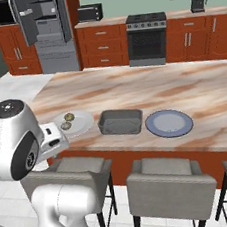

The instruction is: Place two dumplings into each of the tupperware containers and then place the containers in the fridge.

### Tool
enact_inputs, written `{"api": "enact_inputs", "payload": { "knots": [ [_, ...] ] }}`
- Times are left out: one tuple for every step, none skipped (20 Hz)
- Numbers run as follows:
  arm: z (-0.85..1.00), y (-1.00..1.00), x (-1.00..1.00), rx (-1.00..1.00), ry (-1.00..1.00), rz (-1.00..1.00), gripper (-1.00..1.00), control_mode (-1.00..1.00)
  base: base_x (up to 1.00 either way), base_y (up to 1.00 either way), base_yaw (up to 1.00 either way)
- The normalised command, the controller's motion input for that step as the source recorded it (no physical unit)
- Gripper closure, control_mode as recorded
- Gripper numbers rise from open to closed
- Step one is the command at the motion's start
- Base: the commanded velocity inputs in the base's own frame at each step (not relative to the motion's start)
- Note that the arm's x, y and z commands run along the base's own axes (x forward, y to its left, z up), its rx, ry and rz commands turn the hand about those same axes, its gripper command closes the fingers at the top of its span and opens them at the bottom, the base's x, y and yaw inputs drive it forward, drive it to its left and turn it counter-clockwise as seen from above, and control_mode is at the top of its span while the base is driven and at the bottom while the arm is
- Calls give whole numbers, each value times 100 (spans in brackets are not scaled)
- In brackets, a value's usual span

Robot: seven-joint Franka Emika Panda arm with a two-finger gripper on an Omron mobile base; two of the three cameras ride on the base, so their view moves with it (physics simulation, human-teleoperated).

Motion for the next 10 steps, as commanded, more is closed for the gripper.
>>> {"api": "enact_inputs", "payload": {
  "knots": [
    [-35,100,67,-17,21,0,-100,-100,0,0,0],
    [-25,100,48,-6,3,-5,-100,-100,0,0,0],
    [-13,67,32,0,0,-20,-100,-100,0,0,0],
    [0,66,28,6,-7,-26,-100,-100,0,0,0],
    [0,61,29,9,-11,-26,-100,-100,0,0,0],
    [0,59,34,12,-13,-24,-100,-100,0,0,0],
    [0,55,39,14,-15,-24,-100,-100,0,0,0],
    [0,53,41,15,-17,-25,-100,-100,0,0,0],
    [5,46,49,15,-12,-26,-100,-100,0,0,0],
    [7,35,55,17,-10,-24,-100,-100,0,0,0]
  ]
}}
